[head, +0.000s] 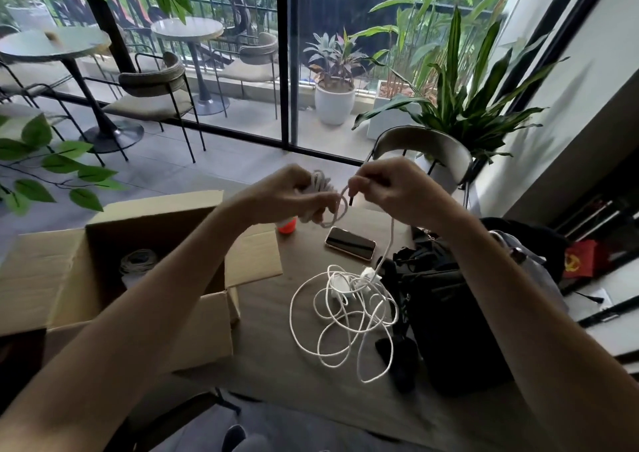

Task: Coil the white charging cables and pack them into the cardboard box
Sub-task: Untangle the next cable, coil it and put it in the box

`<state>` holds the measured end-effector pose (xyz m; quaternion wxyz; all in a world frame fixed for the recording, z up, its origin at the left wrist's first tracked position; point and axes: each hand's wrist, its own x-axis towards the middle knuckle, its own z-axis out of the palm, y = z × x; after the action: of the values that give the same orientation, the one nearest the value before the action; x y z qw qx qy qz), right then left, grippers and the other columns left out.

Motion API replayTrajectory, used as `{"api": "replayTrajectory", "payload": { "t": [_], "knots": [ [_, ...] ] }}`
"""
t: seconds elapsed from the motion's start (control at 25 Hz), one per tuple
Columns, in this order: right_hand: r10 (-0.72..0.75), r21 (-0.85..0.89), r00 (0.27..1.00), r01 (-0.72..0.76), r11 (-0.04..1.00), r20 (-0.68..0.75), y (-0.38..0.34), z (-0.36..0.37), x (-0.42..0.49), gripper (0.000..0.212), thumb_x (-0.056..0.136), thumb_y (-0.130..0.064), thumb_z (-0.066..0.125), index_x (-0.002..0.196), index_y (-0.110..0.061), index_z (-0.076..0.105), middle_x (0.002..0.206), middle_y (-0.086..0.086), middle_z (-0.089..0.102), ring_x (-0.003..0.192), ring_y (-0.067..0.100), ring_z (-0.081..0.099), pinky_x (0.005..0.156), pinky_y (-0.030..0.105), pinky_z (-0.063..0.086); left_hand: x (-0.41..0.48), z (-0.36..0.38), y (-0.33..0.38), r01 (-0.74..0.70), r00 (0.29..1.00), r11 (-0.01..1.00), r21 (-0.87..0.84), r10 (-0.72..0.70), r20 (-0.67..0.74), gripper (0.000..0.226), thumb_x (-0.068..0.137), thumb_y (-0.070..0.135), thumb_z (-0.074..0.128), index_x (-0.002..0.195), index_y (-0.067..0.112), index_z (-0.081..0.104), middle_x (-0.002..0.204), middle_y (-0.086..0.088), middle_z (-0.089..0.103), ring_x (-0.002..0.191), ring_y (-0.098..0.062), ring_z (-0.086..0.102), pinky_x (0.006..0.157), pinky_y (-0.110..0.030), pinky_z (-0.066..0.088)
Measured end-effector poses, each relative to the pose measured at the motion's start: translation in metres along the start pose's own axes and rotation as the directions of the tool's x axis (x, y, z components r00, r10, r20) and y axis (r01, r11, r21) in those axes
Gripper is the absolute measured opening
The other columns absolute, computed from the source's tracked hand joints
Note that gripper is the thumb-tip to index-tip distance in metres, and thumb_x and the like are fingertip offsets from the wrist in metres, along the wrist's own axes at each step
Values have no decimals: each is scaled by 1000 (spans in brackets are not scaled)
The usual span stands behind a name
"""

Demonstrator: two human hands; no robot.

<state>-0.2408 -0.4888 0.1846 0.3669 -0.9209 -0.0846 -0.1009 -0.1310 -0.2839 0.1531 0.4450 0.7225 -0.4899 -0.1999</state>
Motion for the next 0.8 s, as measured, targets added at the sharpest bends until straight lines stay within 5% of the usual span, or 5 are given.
{"api": "replayTrajectory", "payload": {
  "t": [0.32,0.56,0.6,0.72,0.8],
  "knots": [
    [11,249,982,37,968,-188,-3,25,10,21,93,-20,68,81,-3,68,63,11,59,58,10,48,56,20,39,2,24,10,261,965,862,-434,-237,110,20,87,28,65,92,9,68,79,-2,73,67,-13,66,57,-23,53],
    [196,325,980,-170,930,-47,6,42,1,34,107,-14,40,81,-3,59,58,12,49,51,23,44,49,32,39,6,22,19,-144,984,241,-960,-69,-165,13,87,12,59,96,10,67,88,0,69,83,-9,63,79,-20,48],
    [208,238,977,-214,947,54,8,49,-5,35,107,-16,40,79,-9,60,58,8,53,51,22,48,50,31,41,8,22,20,-175,974,256,-951,-98,-206,11,88,7,58,96,9,66,88,-1,68,82,-9,63,80,-21,49],
    [234,-99,913,-213,972,335,9,60,-15,35,104,-24,45,74,-21,61,55,-2,62,46,10,57,50,24,49,9,23,20,-116,875,921,-371,-82,-477,15,91,-4,59,100,5,67,91,-8,67,81,-18,65,77,-32,56],
    [240,-165,891,-189,968,385,9,59,-14,37,102,-25,46,69,-26,61,61,1,65,55,11,64,56,33,54,7,24,20,-103,918,993,61,118,-377,11,87,-3,66,97,-1,69,93,-17,69,87,-31,68,80,-47,57]
  ]
}}
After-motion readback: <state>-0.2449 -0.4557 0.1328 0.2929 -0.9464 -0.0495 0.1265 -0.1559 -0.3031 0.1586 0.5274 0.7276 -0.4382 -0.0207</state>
